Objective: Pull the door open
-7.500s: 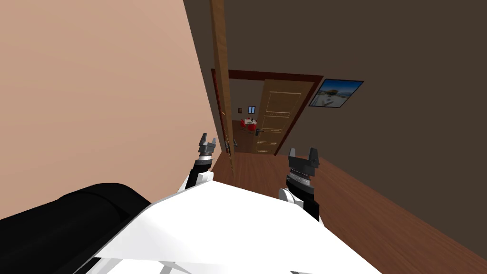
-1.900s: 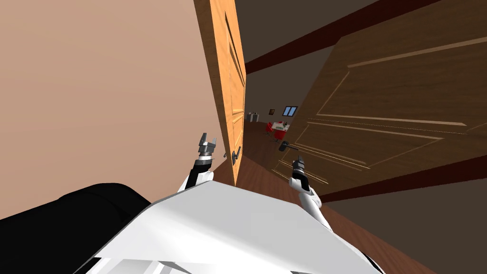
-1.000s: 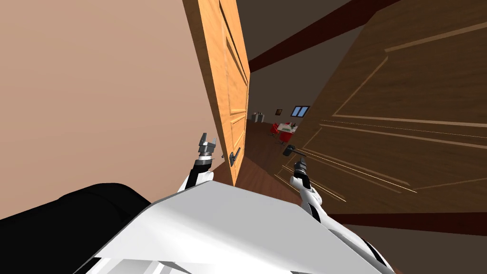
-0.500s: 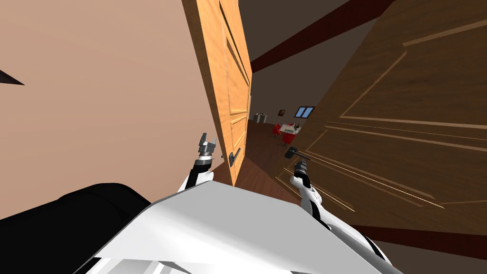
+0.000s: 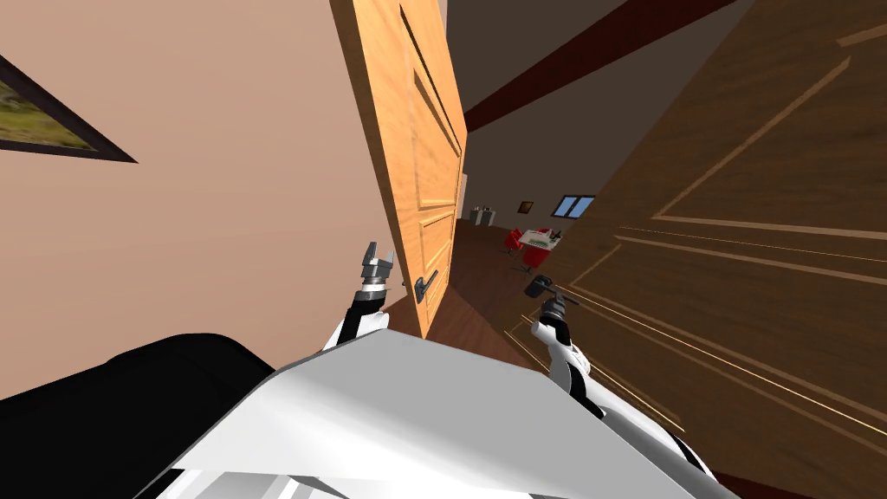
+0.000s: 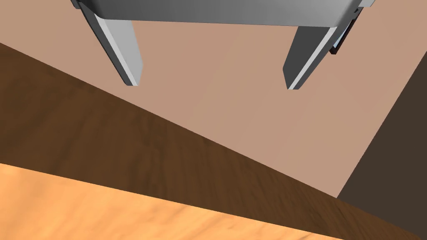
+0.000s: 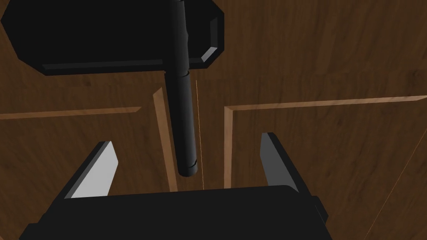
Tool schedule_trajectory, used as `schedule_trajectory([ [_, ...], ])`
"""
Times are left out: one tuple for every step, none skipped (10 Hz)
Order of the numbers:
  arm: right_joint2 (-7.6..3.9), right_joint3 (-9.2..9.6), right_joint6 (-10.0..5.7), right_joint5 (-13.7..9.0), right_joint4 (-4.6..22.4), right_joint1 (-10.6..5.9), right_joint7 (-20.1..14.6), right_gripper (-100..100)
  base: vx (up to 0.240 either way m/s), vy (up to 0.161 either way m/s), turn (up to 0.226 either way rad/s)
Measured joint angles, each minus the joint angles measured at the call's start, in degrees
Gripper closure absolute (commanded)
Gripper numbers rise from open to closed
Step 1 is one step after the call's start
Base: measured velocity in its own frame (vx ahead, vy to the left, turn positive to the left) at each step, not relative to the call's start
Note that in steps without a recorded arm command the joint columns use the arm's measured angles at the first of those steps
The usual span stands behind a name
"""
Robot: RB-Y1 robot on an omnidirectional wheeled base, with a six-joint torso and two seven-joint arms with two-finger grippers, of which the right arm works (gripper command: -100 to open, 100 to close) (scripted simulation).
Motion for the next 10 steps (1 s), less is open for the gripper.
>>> schedule_trajectory([
  [0.17,-1.19,0.12,-0.4,-0.4,0.31,0.9,-100,0.044,-0.129,0.200],
  [0.68,-2.34,1.06,-0.8,-2.4,1.06,1.9,-100,0.022,-0.064,0.061],
  [0.17,-2.68,0.85,-0.9,-1.1,0.51,2.2,-100,0.023,-0.036,0.062],
  [0.01,-3.31,0.59,-1.1,-0.6,0.33,2.6,-100,0.036,-0.104,0.317],
  [-0.09,-4.61,0.46,-1.5,-0.3,0.30,3.5,-100,0.051,-0.148,0.216],
  [0.15,-5.77,0.54,-1.9,-0.7,0.44,4.5,-100,0.038,-0.092,0.025],
  [-0.08,-6.17,0.34,-2.1,-0.1,0.29,4.8,-100,0.034,-0.103,0.257],
  [-0.29,-7.31,-0.14,-2.4,0.7,0.15,5.6,-100,0.042,-0.157,0.203],
  [-0.80,-8.21,-0.52,-2.8,1.6,-0.09,6.1,-100,0.015,-0.070,0.059],
  [-0.88,-8.30,-0.59,-2.8,1.7,-0.13,6.2,100,-0.010,0.012,-0.034],
])
